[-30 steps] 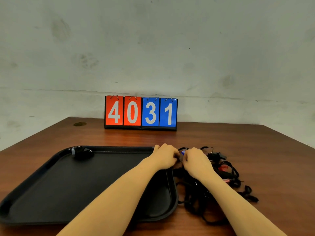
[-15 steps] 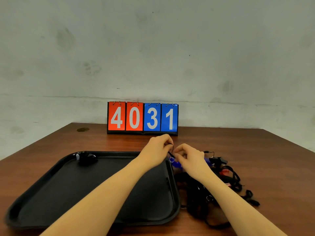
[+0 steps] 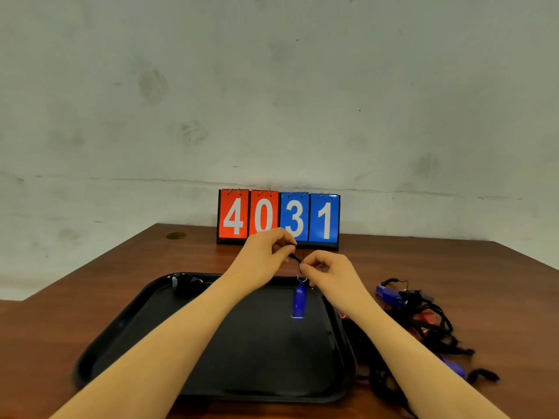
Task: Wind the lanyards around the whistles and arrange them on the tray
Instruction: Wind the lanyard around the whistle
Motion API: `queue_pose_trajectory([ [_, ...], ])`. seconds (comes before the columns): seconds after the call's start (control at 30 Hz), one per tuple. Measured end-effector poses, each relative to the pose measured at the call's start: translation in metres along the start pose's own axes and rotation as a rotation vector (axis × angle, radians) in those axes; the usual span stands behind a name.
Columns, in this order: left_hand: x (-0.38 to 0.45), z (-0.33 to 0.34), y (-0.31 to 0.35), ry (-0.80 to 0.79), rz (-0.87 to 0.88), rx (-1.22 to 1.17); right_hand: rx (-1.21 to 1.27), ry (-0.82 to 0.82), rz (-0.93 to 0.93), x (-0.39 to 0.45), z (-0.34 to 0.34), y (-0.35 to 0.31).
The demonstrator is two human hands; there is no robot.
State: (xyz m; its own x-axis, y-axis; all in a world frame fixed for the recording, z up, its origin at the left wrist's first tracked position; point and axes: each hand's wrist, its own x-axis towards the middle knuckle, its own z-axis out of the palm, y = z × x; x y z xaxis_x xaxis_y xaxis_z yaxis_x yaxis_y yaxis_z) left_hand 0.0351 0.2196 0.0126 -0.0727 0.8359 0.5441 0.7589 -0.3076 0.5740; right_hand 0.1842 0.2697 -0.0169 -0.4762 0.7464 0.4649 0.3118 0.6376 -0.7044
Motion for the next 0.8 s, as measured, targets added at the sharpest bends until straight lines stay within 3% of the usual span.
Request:
queue_pose_trajectory([
  [0.23,-0.001,0.001,-0.030,0.008,-0.081,-0.011,0.336,0.161,0.147,0.021,0.020,-0.009],
  [0.4,-0.003,0.003,-0.043,0.035,-0.150,-0.106,0.299,0.227,0.130,0.033,0.034,-0.009],
  [0.63,-0.012,0.018,-0.049,-0.208,-0.205,-0.046,0.422,0.230,0.115,0.031,0.040,-0.006],
  [0.8,-0.018,0.024,-0.054,-0.197,-0.257,-0.033,0.463,0.232,0.048,0.030,0.042,-0.009],
])
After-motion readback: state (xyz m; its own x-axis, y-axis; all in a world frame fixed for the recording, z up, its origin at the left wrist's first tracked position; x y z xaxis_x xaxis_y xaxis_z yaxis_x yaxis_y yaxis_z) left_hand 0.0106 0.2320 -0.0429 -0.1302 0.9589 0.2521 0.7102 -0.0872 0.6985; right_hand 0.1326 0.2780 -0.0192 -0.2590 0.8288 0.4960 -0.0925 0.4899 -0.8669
